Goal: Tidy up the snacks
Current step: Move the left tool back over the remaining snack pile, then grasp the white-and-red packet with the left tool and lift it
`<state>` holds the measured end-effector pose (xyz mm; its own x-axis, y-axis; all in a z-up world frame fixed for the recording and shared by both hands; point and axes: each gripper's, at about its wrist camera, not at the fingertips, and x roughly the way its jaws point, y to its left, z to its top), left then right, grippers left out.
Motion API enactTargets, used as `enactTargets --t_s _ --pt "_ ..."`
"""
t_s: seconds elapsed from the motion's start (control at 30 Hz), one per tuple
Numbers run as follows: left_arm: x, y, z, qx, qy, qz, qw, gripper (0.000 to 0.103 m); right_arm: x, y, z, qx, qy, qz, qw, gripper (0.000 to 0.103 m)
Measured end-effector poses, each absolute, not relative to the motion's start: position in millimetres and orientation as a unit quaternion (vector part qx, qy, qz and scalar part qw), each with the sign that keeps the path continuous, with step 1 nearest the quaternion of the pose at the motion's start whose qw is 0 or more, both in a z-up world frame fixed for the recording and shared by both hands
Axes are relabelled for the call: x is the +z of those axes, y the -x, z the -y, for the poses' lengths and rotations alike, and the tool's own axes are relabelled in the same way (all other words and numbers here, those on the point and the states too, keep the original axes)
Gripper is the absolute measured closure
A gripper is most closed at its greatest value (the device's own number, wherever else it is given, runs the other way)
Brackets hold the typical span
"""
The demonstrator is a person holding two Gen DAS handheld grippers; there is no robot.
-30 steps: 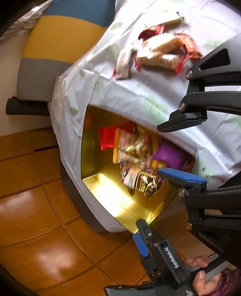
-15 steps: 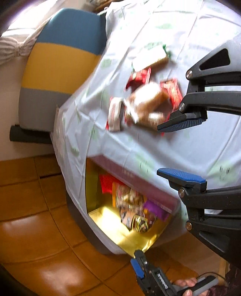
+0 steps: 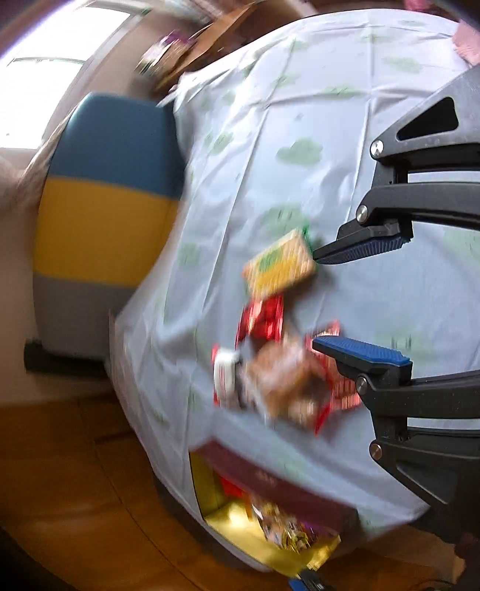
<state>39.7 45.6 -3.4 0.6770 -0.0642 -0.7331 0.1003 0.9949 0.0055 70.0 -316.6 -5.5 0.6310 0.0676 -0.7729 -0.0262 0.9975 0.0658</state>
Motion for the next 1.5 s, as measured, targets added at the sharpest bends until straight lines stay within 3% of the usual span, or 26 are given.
enactTargets --t_s 0.37,0.63,1.13,1.43,1.47,1.5 --pt "9 -67 12 -0.129 -0.043 -0.414 0.900 0.050 -37 -75 386 -0.062 -0.167 -0.460 0.870 0.062" --pt "12 -133 69 -0.154 -0.146 -0.423 0.881 0.050 -30 -74 380 -0.040 -0.172 -0.454 0.873 0.062" --pt "-54 -239 161 -0.226 -0.285 -0.469 0.805 0.046 -25 -75 380 -0.009 -0.188 -0.450 0.873 0.062" --pt "-80 -278 179 -0.250 -0.284 -0.491 0.785 0.043 -21 -76 379 0.004 -0.192 -0.446 0.874 0.061" --pt "-80 -281 180 -0.254 -0.272 -0.494 0.786 0.045 -21 -77 379 0.004 -0.192 -0.447 0.874 0.061" --pt "-80 -284 180 -0.260 -0.252 -0.503 0.785 0.056 -21 -77 379 0.004 -0.192 -0.447 0.874 0.061"
